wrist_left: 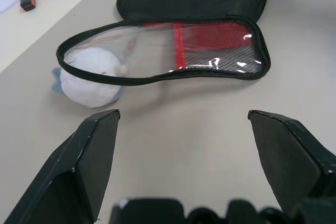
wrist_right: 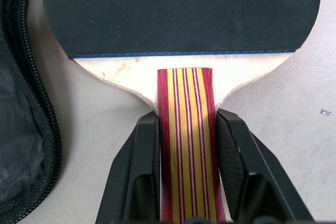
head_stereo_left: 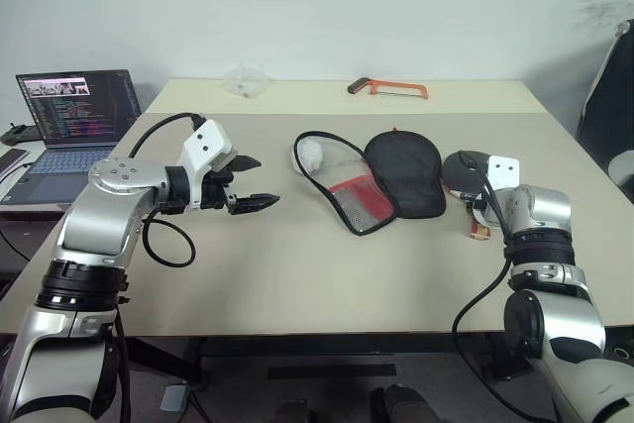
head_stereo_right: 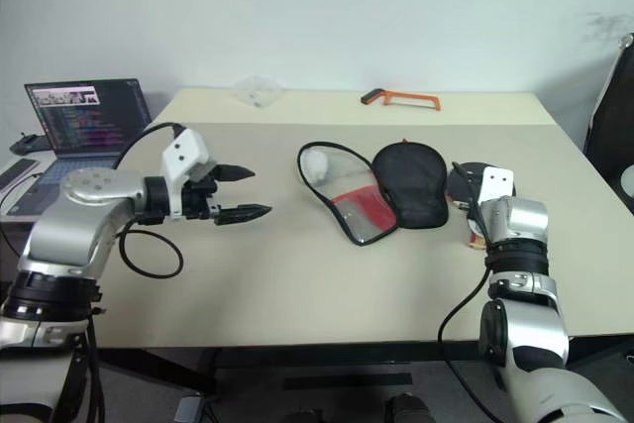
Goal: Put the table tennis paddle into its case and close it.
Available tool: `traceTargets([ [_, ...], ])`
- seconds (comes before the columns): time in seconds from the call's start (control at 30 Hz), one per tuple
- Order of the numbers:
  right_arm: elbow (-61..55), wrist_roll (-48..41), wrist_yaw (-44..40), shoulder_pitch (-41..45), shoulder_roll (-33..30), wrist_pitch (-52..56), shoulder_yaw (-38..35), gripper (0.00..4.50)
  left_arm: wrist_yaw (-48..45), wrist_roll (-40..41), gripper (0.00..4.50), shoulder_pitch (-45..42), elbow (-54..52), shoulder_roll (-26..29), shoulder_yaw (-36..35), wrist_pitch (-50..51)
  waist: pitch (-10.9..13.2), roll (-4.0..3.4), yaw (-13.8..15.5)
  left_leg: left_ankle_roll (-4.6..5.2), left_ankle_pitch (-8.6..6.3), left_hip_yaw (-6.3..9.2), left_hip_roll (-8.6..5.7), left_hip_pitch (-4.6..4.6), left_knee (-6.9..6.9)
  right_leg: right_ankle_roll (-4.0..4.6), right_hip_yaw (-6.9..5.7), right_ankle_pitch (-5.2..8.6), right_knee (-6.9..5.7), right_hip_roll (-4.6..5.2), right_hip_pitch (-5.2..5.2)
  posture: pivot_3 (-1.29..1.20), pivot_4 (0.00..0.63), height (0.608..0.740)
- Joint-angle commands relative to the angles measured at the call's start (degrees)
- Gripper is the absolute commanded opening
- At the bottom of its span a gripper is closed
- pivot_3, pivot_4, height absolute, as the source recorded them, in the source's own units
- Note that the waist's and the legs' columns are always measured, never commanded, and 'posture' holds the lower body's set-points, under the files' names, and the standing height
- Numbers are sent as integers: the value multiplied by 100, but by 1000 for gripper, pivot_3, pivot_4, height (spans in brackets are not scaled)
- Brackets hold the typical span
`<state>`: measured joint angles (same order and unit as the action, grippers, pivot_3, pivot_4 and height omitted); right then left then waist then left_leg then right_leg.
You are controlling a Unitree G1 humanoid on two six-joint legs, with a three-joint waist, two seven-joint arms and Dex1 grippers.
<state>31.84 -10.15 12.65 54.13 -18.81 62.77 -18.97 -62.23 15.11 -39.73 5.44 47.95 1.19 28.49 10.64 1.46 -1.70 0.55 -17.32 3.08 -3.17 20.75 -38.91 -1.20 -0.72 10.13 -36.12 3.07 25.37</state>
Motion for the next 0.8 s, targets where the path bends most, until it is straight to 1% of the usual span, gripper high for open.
traceTargets([
  [0.03, -482, 143, 148, 157, -178, 183, -52, 1102, 17, 31, 4301, -103, -76, 92, -164, -32, 0, 0, 0, 0, 0, 0, 0, 6, 1, 0, 0, 0, 1, 0, 6, 0, 150, 740],
  [0.17, -839, 274, 241, 542, -207, 252, 86, 1102, 43, 44, 4301, -68, -110, 81, -165, -26, 5, -8, -5, 1, -1, -4, 0, 22, 6, -1, 4, -2, 2, 3, 24, 0, 150, 740],
  [0.3, -977, 353, 397, 1016, 201, 196, 223, 1102, 74, 39, 4301, -37, -121, 71, -175, -40, 7, -11, -41, 0, 0, -7, 1, 39, 11, -1, 6, -3, 0, 3, 48, 0, 150, 740],
  [0.4, -412, 337, 278, 1416, 572, -310, 304, 1102, 106, 39, 4301, -17, -144, 46, -183, -39, 7, -11, -157, 0, 0, -20, 8, 37, 14, 1, 13, -4, -5, 0, 56, 0, 150, 740],
  [0.53, 555, 374, -1, 1762, 920, -1052, 485, 1102, 140, 46, 4301, 54, -248, 42, -193, -11, 7, -11, -156, 0, 0, -18, 8, 35, 15, 3, 12, -4, -9, -1, 55, 0, 150, 740],
  [0.67, 1092, 447, -156, 1866, 1016, -1434, 656, 1102, 168, 85, 4301, 153, -391, 92, -249, 54, 7, -12, -108, -1, 0, -12, 2, 47, 15, 2, 10, -4, -2, 3, 61, 0, 150, 740],
  [0.8, 1413, 488, -283, 1827, 1043, -1585, 795, 1102, 206, 127, 4301, 330, -558, 187, -355, 144, 7, -12, -96, -23, 13, -6, -1, 109, 6, -1, 8, -8, -1, 7, 119, 0, 150, 740],
])
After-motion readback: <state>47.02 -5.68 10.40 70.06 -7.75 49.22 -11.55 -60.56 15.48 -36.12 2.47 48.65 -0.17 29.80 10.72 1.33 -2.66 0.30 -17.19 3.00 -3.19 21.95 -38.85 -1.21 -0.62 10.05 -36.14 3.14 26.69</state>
